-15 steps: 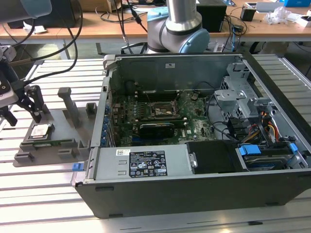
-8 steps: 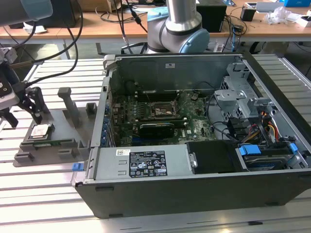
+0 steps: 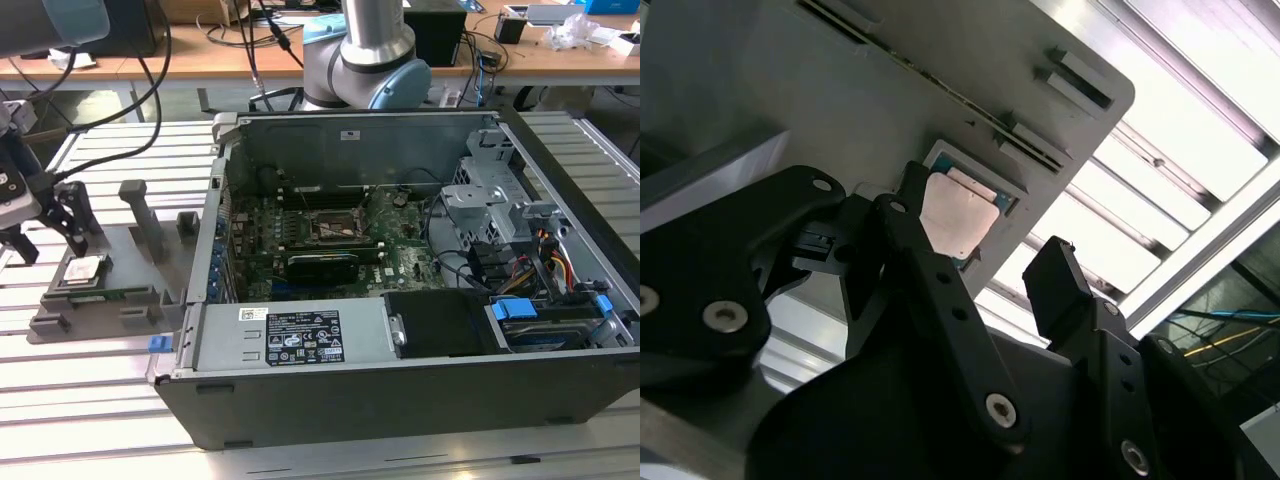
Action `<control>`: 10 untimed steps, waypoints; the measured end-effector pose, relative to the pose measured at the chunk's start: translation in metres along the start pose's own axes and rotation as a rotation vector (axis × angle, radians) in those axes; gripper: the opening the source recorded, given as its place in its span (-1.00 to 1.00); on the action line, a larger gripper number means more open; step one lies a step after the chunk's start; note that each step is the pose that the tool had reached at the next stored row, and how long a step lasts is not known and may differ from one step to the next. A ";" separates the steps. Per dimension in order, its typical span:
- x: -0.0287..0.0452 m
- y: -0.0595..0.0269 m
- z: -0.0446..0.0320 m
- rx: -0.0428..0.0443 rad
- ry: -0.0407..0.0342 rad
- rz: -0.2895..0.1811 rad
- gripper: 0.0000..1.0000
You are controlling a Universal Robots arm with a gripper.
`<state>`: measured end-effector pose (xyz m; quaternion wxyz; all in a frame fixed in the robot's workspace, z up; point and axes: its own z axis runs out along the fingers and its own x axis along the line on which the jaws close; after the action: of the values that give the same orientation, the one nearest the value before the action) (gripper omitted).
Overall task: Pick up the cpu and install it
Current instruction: 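Pick up the cpu and move it towards the insertion slot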
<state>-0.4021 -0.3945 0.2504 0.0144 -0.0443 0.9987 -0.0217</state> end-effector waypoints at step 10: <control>-0.0001 0.0018 0.0063 0.0005 0.0001 0.000 0.33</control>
<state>-0.4020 -0.3930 0.2441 0.0144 -0.0442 0.9987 -0.0220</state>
